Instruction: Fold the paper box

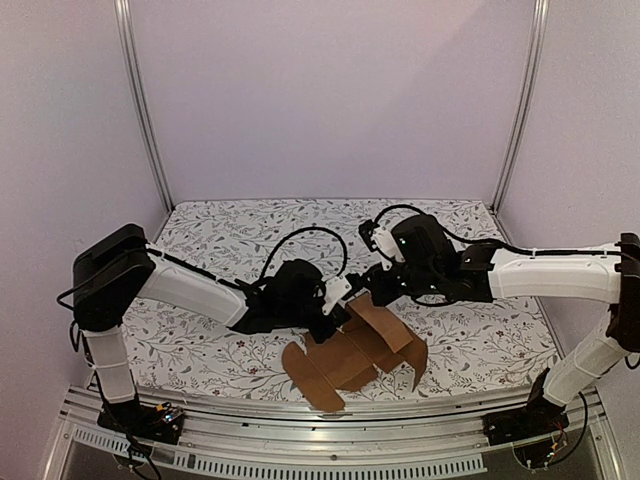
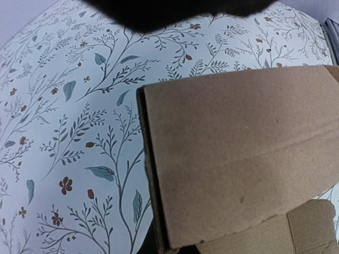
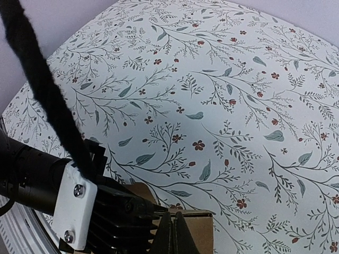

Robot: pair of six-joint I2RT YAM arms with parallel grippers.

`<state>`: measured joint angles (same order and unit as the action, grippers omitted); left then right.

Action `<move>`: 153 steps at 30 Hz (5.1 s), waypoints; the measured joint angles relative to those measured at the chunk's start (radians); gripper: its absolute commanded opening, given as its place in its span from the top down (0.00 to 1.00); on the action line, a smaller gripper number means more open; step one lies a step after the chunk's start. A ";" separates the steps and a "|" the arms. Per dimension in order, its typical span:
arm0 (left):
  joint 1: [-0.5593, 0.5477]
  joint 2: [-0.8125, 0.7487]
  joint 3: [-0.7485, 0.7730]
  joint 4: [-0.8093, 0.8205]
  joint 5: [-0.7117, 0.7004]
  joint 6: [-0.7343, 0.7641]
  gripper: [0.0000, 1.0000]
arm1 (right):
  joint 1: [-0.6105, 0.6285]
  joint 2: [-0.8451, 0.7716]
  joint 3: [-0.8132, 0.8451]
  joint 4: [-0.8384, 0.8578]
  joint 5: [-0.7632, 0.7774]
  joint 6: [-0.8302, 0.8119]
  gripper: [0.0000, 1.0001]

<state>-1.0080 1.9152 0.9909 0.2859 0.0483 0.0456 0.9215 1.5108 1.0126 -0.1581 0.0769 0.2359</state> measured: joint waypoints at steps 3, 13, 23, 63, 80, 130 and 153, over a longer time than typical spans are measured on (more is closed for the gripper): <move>0.000 0.003 0.000 0.008 0.001 -0.010 1.00 | -0.002 0.019 -0.020 0.044 -0.007 0.027 1.00; 0.000 0.003 -0.030 0.060 0.005 -0.041 0.92 | -0.003 0.077 -0.061 0.133 -0.019 0.091 1.00; 0.000 0.004 -0.078 0.147 0.014 -0.090 0.80 | -0.003 0.112 -0.083 0.199 -0.035 0.125 1.00; 0.000 0.346 -0.177 0.983 0.076 -0.245 0.76 | -0.003 0.070 -0.157 0.256 -0.058 0.167 1.00; 0.000 0.384 -0.139 1.044 0.099 -0.249 0.74 | -0.003 0.066 -0.167 0.264 -0.058 0.168 1.00; -0.009 0.402 -0.086 1.048 0.090 -0.137 1.00 | -0.003 0.051 -0.188 0.279 -0.058 0.176 1.00; -0.035 0.300 -0.137 1.022 -0.100 -0.026 1.00 | -0.003 -0.096 -0.197 0.186 -0.053 0.197 0.88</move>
<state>-1.0428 2.2154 0.8539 1.3083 -0.0521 0.0196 0.9180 1.4151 0.8158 0.0280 0.0235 0.4332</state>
